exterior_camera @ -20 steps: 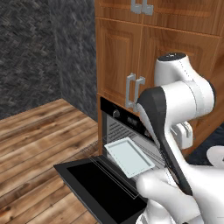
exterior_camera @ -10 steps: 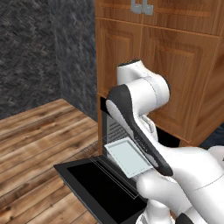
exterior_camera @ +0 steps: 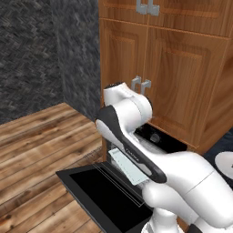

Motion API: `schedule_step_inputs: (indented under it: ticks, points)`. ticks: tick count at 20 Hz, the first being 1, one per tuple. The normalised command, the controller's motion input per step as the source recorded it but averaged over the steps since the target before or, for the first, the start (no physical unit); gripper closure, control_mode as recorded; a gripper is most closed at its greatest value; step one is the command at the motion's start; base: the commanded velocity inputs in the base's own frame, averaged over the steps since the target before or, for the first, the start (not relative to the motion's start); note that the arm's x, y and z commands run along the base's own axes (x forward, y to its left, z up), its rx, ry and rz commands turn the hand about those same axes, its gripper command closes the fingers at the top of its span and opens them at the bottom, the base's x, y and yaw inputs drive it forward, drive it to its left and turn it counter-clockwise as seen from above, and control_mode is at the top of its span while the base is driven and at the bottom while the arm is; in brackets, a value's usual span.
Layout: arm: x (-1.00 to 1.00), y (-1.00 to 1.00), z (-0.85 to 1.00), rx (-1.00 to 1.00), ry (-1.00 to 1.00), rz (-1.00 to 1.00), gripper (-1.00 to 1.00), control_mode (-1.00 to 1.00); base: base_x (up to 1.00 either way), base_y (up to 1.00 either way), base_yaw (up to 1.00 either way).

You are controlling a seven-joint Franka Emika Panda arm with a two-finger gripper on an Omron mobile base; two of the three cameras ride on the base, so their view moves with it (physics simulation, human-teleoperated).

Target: Take the baked cake out of the oven and place it on the plate for cooling. Then close the oven door.

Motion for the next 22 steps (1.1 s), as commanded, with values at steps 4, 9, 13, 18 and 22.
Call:
schedule_step_inputs:
  ticks: [4,9,13,18,22]
  points:
    - [0.21,0.24,-0.58,0.0,0.0,0.0,-1.0,-1.0,0.0,0.0,0.0]
    - [0.3,0.17,-0.53,0.0,0.0,0.0,-1.0,-1.0,0.0,0.0,0.0]
    - [0.44,0.15,-0.44,0.0,0.0,0.0,-1.0,-1.0,0.0,0.0,0.0]
    - [0.41,0.15,-0.43,0.0,0.0,-0.01,-1.0,-1.0,0.0,0.0,0.0]
    - [0.2,0.19,-0.54,0.0,0.0,0.0,-1.0,-1.0,0.0,0.0,0.0]
